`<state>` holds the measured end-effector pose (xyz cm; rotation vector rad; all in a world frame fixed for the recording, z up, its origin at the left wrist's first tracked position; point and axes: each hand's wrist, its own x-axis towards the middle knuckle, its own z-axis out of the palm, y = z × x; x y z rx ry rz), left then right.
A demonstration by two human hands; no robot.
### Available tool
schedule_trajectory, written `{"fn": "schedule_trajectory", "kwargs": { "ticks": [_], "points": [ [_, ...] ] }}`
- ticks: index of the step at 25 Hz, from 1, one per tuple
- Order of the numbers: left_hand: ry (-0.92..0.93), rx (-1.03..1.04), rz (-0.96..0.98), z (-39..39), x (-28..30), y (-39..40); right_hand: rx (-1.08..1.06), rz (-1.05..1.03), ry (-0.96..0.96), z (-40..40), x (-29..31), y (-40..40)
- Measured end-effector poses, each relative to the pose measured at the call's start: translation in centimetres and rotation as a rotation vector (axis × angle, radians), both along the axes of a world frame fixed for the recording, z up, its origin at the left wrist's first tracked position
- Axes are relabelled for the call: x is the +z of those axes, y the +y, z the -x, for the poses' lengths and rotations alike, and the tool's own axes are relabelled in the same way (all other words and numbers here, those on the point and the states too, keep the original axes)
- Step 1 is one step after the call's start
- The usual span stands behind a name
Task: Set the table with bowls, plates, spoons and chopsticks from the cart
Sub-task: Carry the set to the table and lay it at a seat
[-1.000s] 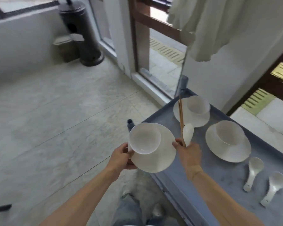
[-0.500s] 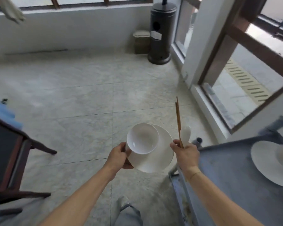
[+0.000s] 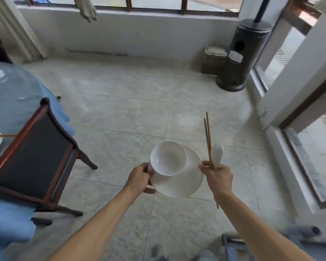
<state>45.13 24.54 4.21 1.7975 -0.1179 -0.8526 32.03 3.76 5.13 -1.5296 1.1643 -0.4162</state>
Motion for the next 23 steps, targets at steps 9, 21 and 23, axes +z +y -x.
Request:
{"fn": "schedule_trajectory", "kwargs": {
  "ticks": [9, 21, 23],
  "points": [
    [-0.005, 0.173, -0.039, -11.5, -0.4, 2.0, 0.182, -0.059, -0.015, -15.7, -1.4, -1.0],
    [0.01, 0.394, -0.048, -27.1, -0.2, -3.2, 0.446, -0.05, -0.007, -36.4, 0.2, -7.8],
    [0.01, 0.416, -0.04, -29.6, -0.1, -3.6, 0.475, -0.038, 0.004, -39.4, 0.5, -8.2]
  ]
}}
